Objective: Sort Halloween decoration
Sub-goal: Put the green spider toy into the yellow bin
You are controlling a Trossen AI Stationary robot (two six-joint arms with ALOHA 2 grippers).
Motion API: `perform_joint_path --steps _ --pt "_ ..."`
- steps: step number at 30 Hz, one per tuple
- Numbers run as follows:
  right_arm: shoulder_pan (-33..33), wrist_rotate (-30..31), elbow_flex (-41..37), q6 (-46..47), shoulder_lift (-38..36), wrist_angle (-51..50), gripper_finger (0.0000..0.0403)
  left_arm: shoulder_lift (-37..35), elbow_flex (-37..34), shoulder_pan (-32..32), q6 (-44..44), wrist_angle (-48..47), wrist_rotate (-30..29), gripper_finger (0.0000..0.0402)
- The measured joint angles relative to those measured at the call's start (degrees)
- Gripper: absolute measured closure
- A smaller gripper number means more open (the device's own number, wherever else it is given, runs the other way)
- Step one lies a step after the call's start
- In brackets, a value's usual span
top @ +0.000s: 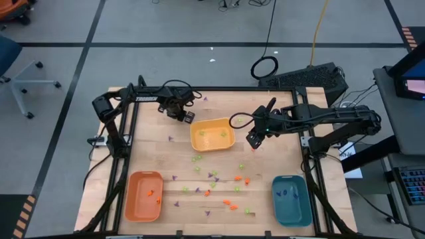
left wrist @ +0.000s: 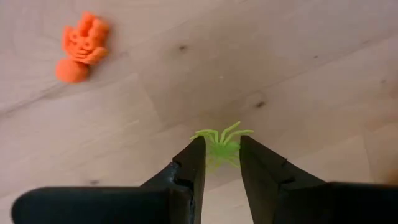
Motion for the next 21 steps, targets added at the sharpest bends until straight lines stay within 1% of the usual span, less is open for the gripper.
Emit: perform_joint_path --steps 6,11,15,21 --pt "-0.68 0.07 0.0 -0.11 0.0 0.01 0.0234 -0.05 0.04 0.0 0.56 -2.29 0.24 0.0314" --pt "-0.68 0.07 -0.01 -0.29 0.0 0.02 0.0234 -0.87 0.13 0.04 0.66 -3.75 1.7 0.0314" --pt "-0.68 0.09 -0.01 -0.29 0.0 0.02 0.0234 -3.14 0.18 0.05 1.62 -5.34 1.85 0.0314" --pt "-0.68 0.41 -0.01 -0.33 0.0 0.05 0.0234 -9.04 0.2 0.09 1.96 -7.44 1.42 0.0314"
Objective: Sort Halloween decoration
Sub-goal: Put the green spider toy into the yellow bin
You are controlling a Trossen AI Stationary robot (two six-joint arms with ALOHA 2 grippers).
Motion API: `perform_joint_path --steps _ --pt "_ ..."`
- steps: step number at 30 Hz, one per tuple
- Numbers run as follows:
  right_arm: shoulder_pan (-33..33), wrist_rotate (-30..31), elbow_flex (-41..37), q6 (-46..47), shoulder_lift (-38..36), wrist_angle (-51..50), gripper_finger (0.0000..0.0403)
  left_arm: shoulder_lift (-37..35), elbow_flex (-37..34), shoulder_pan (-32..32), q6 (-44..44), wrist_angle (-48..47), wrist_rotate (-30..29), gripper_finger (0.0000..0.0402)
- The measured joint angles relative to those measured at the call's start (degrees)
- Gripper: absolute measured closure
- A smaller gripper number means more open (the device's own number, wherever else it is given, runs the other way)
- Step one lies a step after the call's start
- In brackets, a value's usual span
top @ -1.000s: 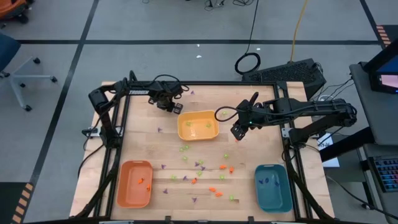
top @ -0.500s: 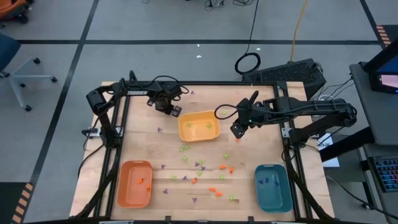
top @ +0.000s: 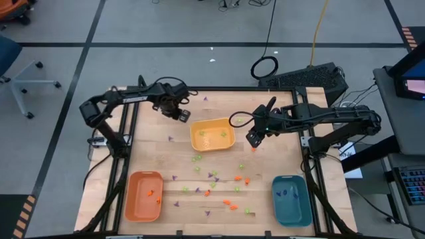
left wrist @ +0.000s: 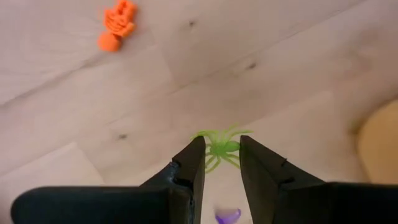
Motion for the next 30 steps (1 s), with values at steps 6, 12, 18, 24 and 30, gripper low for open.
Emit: perform_joint_path --steps 6,12,18,24,30 --pt "-0.19 1.21 0.01 -0.13 0.0 0.24 0.0234 -7.37 0.41 -0.14 -0.63 -0.45 3.54 0.0314" --pt "-0.77 1.23 -0.01 -0.42 0.0 0.71 0.0234 -14.36 1.57 -0.46 -2.34 -0.61 7.54 0.0314" --pt "-1.07 1.35 -0.01 -0.42 0.0 2.41 0.0234 -20.41 2.59 -1.66 -5.01 0.01 12.22 0.0314" --pt "-1.05 1.96 0.0 -0.39 0.0 4.31 0.0234 -24.28 4.2 -4.59 -6.55 0.21 15.74 0.0314" --pt "-1.05 3.97 0.01 0.15 0.0 5.61 0.0234 -26.24 4.5 -9.19 -6.62 4.69 18.58 0.0314"
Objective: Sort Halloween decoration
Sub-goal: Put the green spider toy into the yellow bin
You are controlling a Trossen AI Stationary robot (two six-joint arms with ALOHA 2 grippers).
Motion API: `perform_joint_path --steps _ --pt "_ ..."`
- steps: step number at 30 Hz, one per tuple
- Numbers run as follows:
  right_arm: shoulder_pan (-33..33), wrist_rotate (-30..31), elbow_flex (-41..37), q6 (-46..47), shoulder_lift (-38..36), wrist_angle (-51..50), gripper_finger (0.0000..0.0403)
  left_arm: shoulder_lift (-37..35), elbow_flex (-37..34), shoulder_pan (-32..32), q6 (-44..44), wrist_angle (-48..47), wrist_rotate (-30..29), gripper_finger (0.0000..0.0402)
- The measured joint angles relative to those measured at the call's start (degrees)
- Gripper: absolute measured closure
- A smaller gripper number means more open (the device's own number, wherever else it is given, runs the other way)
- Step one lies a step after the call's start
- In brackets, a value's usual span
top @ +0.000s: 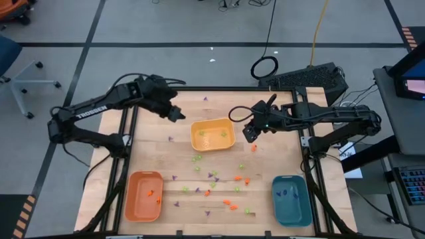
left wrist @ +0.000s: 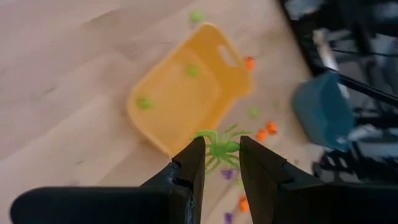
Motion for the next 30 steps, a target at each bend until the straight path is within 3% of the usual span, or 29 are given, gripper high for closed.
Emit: perform_joint_path --steps 14,24,30 --pt "1.61 -0.45 0.0 4.35 0.0 3.32 0.0234 -0.11 0.0 -9.85 3.72 15.64 -3.69 0.0314" --pt "2.17 -0.12 -0.01 1.08 0.0 3.28 0.0234 -0.07 0.0 -10.35 19.71 23.41 -3.84 0.0314" --pt "2.18 -0.07 -0.02 -2.07 0.0 3.28 0.0234 -0.04 -0.02 -10.75 35.03 25.01 -3.83 0.0314"
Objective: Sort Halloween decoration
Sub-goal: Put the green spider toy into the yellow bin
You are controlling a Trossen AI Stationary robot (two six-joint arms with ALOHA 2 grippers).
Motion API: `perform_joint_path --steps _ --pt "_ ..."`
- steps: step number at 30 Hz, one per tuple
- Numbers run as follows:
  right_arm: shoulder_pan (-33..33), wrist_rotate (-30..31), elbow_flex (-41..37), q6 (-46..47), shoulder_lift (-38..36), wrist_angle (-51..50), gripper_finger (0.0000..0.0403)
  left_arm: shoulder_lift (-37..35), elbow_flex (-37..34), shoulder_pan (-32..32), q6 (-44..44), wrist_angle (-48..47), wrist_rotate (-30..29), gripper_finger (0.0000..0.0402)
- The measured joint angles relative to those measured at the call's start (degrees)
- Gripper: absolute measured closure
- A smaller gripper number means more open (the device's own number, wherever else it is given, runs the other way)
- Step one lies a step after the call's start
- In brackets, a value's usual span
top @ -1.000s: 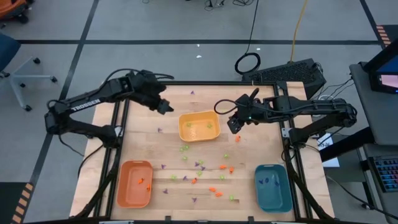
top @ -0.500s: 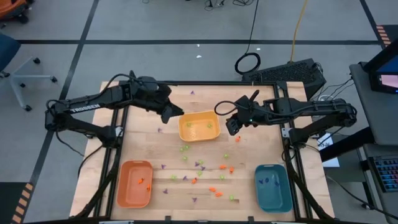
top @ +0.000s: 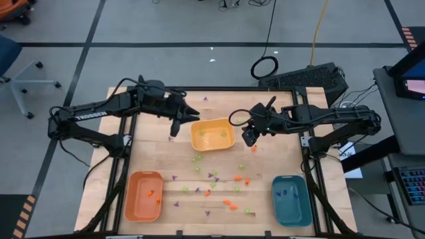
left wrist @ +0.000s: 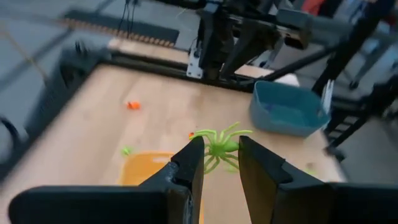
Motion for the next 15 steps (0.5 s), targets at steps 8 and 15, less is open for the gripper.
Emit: perform_joint_path --steps 8,15 --pt "-0.02 0.35 0.02 -3.89 0.0 0.01 0.0234 0.0 -0.01 -0.04 19.0 3.98 0.13 0.0314" --pt "-0.02 0.46 0.0 -4.5 0.0 0.0 0.0234 0.0 -0.01 -0.04 25.59 4.85 0.24 0.0314"
